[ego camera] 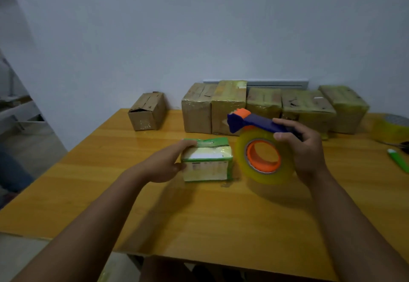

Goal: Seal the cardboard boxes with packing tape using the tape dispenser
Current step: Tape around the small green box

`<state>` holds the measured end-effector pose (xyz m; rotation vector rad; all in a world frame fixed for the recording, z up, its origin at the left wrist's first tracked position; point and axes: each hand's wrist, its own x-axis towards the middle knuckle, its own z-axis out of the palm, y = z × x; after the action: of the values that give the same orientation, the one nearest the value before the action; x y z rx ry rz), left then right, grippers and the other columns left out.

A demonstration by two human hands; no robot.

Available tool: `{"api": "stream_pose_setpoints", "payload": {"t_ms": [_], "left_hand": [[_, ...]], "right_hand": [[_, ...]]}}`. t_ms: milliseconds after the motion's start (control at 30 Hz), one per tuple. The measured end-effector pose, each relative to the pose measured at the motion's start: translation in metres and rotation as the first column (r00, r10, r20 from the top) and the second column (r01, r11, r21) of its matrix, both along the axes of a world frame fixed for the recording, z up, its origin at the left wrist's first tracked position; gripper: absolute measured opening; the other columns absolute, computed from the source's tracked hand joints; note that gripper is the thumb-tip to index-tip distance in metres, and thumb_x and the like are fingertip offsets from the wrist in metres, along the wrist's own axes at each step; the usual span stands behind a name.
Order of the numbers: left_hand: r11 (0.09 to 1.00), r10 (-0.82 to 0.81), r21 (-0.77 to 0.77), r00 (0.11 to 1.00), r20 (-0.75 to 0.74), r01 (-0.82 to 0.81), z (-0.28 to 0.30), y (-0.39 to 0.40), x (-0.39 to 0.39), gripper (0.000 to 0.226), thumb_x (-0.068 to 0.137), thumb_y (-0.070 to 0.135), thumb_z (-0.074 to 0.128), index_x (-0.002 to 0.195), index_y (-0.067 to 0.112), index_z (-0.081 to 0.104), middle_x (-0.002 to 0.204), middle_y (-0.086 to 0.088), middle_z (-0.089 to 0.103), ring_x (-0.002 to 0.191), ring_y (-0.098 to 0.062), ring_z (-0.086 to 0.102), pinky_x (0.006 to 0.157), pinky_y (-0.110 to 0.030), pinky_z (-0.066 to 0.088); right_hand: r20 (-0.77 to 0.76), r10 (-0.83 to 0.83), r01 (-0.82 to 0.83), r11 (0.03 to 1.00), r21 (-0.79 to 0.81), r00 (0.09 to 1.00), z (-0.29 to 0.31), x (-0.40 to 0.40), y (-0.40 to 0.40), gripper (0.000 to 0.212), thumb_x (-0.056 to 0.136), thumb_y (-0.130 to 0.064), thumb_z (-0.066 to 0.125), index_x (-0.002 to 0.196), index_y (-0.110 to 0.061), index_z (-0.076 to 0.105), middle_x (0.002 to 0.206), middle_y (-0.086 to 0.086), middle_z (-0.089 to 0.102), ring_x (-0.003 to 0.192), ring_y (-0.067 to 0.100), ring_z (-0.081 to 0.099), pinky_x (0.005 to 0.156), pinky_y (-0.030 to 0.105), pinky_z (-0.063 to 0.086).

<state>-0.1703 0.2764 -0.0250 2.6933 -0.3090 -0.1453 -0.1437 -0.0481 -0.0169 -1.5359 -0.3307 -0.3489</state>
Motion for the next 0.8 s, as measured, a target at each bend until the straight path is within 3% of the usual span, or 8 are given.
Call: {"api": "stream_pose_setpoints", "payload": {"t_ms": [100, 233, 333, 433, 500, 567, 667, 800], "left_hand": [[0.996, -0.088, 0.016, 0.994, -0.065, 0.089, 0.001, -0.016, 0.009, 0.071, 0.097, 0.009, 0.053, 0.15, 0.044, 0.02, 0.162, 0.007, 0.01, 0.149, -0.019, 0.009, 0.113, -0.037, 0.03], [0.98, -0.101, 0.178, 0.994, 0.046, 0.092, 0.004, -0.024, 0.016, 0.07, 0.096, -0.001, 0.044, 0.151, 0.038, 0.023, 0.161, 0.015, 0.01, 0.149, -0.012, -0.005, 0.119, -0.042, 0.02], [0.981, -0.106, 0.176, 0.988, 0.113, 0.085, 0.007, -0.028, 0.012, 0.07, 0.094, -0.004, 0.042, 0.151, 0.033, 0.026, 0.161, 0.011, 0.013, 0.149, -0.012, -0.004, 0.121, -0.04, 0.007], [0.982, 0.022, -0.187, 0.983, 0.18, 0.012, 0.014, -0.039, 0.003, 0.053, 0.098, 0.009, 0.047, 0.147, 0.029, 0.039, 0.151, 0.014, 0.032, 0.144, -0.005, 0.016, 0.115, -0.035, 0.024], [0.868, 0.182, -0.491, 0.968, 0.173, -0.076, 0.023, -0.049, -0.002, 0.031, 0.1, 0.022, 0.048, 0.127, 0.025, 0.061, 0.132, 0.013, 0.056, 0.128, -0.007, 0.045, 0.101, -0.031, 0.04], [0.683, 0.226, -0.71, 0.974, -0.019, -0.173, 0.037, -0.061, -0.004, 0.035, 0.101, 0.037, 0.045, 0.103, 0.015, 0.071, 0.104, -0.002, 0.072, 0.102, -0.017, 0.064, 0.086, -0.034, 0.05], [0.557, 0.078, -0.783, 0.957, -0.281, -0.275, 0.051, -0.071, -0.005, 0.053, 0.097, 0.051, 0.043, 0.095, 0.006, 0.07, 0.095, -0.012, 0.073, 0.083, -0.02, 0.067, 0.072, -0.029, 0.052], [0.464, 0.007, -0.829, 0.937, -0.349, -0.313, 0.054, -0.078, -0.005, 0.023, 0.097, 0.019, 0.052, 0.102, 0.002, 0.068, 0.085, -0.011, 0.069, 0.077, -0.018, 0.066, 0.065, -0.025, 0.054]], "right_hand": [[-0.004, 0.125, -0.125, 0.992, -0.004, 0.992, 0.013, -0.012, -0.016, 0.042, 0.061, -0.034, 0.071, 0.101, -0.023, 0.076, 0.101, 0.0, 0.071, 0.09, 0.019, 0.066, 0.072, 0.027, 0.054], [-0.013, 0.197, -0.198, 0.98, -0.015, 0.98, 0.019, -0.017, -0.022, 0.039, 0.061, -0.032, 0.071, 0.099, -0.025, 0.077, 0.1, 0.001, 0.072, 0.088, 0.024, 0.067, 0.07, 0.031, 0.056], [-0.013, 0.212, -0.212, 0.977, -0.017, 0.977, 0.018, -0.015, -0.019, 0.04, 0.062, -0.035, 0.071, 0.1, -0.027, 0.077, 0.103, 0.004, 0.07, 0.089, 0.026, 0.067, 0.07, 0.031, 0.055], [0.016, 0.217, -0.216, 0.976, -0.025, 0.976, 0.015, -0.013, -0.016, 0.04, 0.063, -0.035, 0.069, 0.102, -0.027, 0.076, 0.106, 0.009, 0.068, 0.09, 0.025, 0.066, 0.07, 0.029, 0.054], [0.041, 0.211, -0.209, 0.977, -0.036, 0.977, 0.012, -0.013, -0.014, 0.04, 0.065, -0.035, 0.068, 0.103, -0.027, 0.076, 0.107, 0.012, 0.065, 0.09, 0.026, 0.064, 0.071, 0.029, 0.053], [0.061, 0.208, -0.206, 0.978, -0.045, 0.976, 0.007, -0.013, -0.013, 0.041, 0.066, -0.035, 0.067, 0.105, -0.027, 0.075, 0.105, 0.012, 0.064, 0.09, 0.027, 0.062, 0.072, 0.032, 0.053], [0.075, 0.217, -0.216, 0.976, -0.019, 0.973, 0.0, -0.015, -0.012, 0.041, 0.067, -0.034, 0.067, 0.107, -0.028, 0.075, 0.105, 0.013, 0.062, 0.092, 0.031, 0.06, 0.074, 0.037, 0.052], [0.088, 0.203, -0.201, 0.979, -0.028, 0.975, -0.009, -0.02, -0.013, 0.042, 0.068, -0.035, 0.067, 0.109, -0.029, 0.074, 0.109, 0.02, 0.06, 0.096, 0.036, 0.059, 0.076, 0.037, 0.053]]}}
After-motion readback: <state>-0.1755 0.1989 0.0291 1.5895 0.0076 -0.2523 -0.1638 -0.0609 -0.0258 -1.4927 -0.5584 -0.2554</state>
